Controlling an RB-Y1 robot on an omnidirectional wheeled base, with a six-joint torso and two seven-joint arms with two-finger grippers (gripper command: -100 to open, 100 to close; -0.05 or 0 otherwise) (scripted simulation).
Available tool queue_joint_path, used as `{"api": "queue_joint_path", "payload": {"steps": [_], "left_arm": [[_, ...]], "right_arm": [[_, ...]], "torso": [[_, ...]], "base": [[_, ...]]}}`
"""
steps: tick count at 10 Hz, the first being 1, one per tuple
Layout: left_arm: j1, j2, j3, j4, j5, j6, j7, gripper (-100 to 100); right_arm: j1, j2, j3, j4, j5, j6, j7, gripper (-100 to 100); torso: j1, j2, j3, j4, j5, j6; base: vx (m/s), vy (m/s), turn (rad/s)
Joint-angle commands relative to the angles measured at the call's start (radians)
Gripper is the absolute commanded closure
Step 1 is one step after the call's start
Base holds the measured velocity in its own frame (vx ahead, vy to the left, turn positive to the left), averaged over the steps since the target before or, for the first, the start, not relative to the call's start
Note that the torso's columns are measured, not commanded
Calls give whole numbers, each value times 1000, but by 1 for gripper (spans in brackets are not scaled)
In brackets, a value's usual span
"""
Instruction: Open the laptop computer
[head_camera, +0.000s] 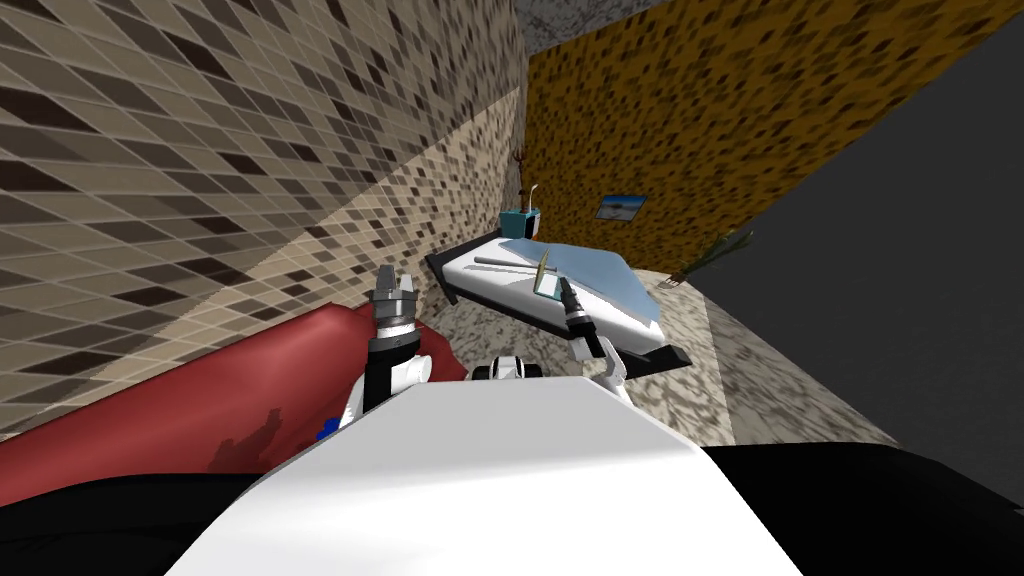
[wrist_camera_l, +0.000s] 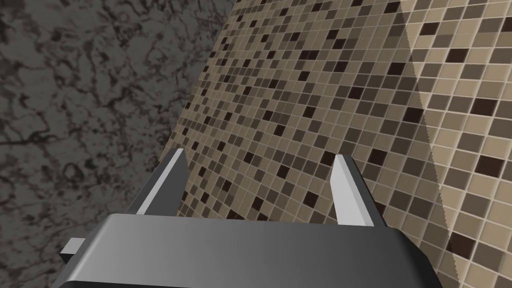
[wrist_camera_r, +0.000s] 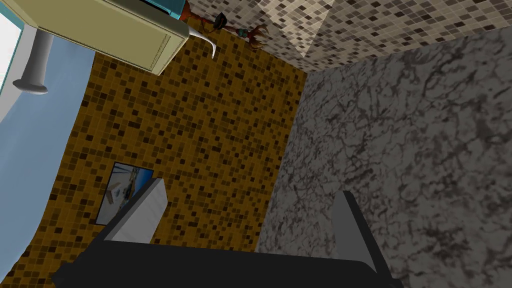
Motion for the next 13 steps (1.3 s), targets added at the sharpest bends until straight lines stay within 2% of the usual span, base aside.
{"api": "queue_joint_path", "payload": {"steps": [1,2,3,4,6,7,8,9,10,11,12,13], "left_arm": [[0,0,0,0,0,0,0,0],[0,0,0,0,0,0,0,0],[0,0,0,0,0,0,0,0],[0,0,0,0,0,0,0,0],[0,0,0,0,0,0,0,0],[0,0,0,0,0,0,0,0],[0,0,0,0,0,0,0,0],[0,0,0,0,0,0,0,0],[0,0,0,0,0,0,0,0],[0,0,0,0,0,0,0,0],[0,0,0,0,0,0,0,0],[0,0,0,0,0,0,0,0]], "right_arm": [[-22,-31,3,65,23,40,45,-100],[-47,-61,4,95,41,77,82,-100],[-47,-61,4,123,41,77,82,-100],[-73,-92,4,152,60,115,120,-100],[-73,-92,4,182,60,115,120,-100],[-99,-123,4,215,79,154,159,-100],[-99,-123,4,240,79,154,159,-100],[-99,-123,4,243,79,154,159,-100],[-126,-155,4,290,99,194,198,-100],[-126,-155,4,304,99,194,198,-100],[-152,-188,3,334,119,234,238,-100],[-152,-188,3,352,119,234,238,-100]], "torso": [[1,0,0,0,0,-1],[0,0,0,0,0,0],[0,0,0,0,0,-1],[-1,-1,0,0,0,0],[0,-1,-1,0,0,0],[-2,-2,-1,0,0,0],[0,-1,0,0,0,-2],[0,0,0,0,0,0],[-1,-1,0,0,0,0],[1,0,0,0,0,-2],[0,0,0,0,0,0],[1,0,0,0,0,-1]], "base": [[-35,41,139],[-43,44,245],[-37,34,124],[-42,44,281],[-18,26,44],[-27,32,240],[-28,31,173],[-11,15,-8],[-32,46,292],[-27,41,140],[-28,57,186],[-25,46,150]]}}
